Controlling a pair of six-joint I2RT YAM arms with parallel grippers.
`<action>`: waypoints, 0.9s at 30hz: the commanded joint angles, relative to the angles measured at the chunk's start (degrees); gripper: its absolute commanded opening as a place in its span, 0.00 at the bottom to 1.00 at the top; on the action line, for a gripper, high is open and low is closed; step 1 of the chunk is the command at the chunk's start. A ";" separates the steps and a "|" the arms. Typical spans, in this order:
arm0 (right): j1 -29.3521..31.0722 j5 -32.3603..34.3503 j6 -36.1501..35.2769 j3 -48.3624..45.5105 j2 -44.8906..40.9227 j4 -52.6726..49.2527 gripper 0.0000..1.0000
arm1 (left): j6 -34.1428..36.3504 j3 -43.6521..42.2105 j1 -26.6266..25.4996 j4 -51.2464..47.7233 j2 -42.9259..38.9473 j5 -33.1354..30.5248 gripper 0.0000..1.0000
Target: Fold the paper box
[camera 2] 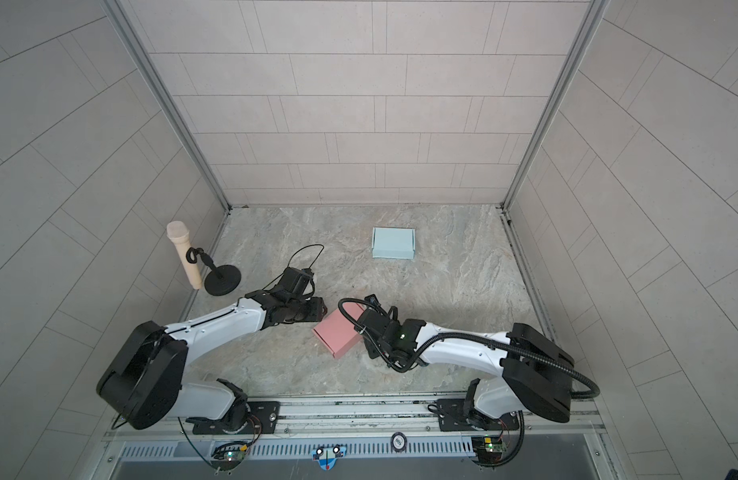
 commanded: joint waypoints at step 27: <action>-6.67 -6.14 -1.36 5.37 11.50 9.10 0.15 | -7.50 -15.60 -11.75 4.49 -15.05 -1.09 0.49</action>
